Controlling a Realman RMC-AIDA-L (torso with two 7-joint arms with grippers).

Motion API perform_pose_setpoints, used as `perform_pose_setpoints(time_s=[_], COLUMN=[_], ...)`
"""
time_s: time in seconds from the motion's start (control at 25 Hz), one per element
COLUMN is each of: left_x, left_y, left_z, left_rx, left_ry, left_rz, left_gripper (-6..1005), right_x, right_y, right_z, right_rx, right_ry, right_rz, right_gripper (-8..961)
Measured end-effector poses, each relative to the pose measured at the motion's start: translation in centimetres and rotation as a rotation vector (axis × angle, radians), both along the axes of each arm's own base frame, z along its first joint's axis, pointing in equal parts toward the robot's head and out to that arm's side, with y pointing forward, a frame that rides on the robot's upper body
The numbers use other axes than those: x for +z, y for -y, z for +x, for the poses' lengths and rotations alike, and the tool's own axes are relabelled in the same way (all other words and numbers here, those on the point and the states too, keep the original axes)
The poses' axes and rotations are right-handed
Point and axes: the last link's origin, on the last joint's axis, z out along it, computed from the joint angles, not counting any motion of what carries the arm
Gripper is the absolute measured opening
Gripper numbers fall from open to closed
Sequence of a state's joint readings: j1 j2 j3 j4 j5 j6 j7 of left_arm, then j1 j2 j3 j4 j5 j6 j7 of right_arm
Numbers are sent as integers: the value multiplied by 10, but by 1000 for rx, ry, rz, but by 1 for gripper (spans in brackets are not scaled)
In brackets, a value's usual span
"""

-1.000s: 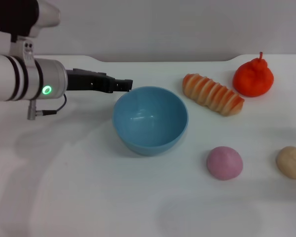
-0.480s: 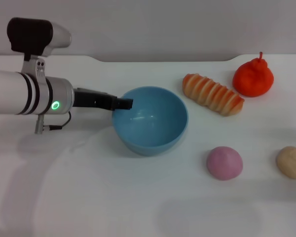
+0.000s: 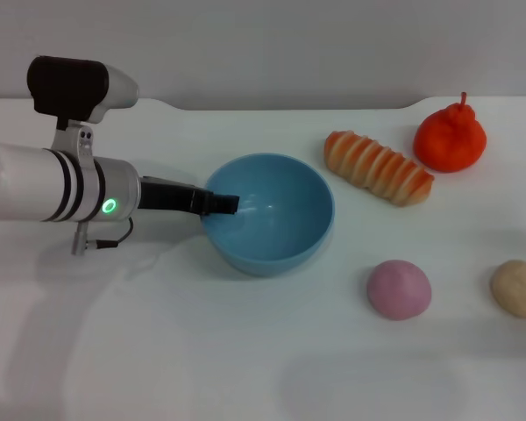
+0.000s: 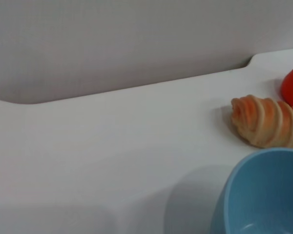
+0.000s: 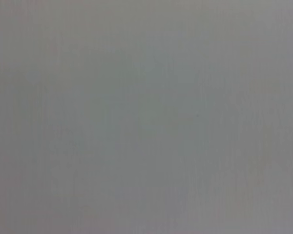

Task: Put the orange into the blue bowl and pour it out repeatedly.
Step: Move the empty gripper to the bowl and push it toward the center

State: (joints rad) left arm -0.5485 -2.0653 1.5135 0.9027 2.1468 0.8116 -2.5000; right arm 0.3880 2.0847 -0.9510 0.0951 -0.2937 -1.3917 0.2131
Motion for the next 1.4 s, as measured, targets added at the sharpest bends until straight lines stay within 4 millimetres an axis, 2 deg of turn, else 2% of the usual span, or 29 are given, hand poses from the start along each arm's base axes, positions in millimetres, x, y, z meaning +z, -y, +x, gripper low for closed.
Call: perform_pose_setpoints(time_s=[0.44, 0.72, 0.92, 1.0, 1.24, 1.4], left_x=[-5, -11, -14, -14, -13, -13], left_y=[3, 4, 4, 4, 2, 1], left_z=[-1, -9, -6, -6, -5, -5], left_rx=[0, 34, 25, 24, 21, 18], left_ry=[33, 34, 28, 28, 27, 25], left_rz=[25, 5, -8, -7, 5, 8], left_gripper=[784, 782, 556, 316, 94, 17], right_x=[0, 0, 0, 0, 1, 1], right_y=[1, 1, 1, 1, 1, 1], right_z=[1, 1, 1, 1, 2, 2], right_rx=[-7, -8, -7, -7, -8, -8], right_ry=[-3, -4, -4, -4, -2, -2], right_rz=[4, 4, 4, 4, 5, 4], right_gripper=[731, 731, 731, 731, 730, 730])
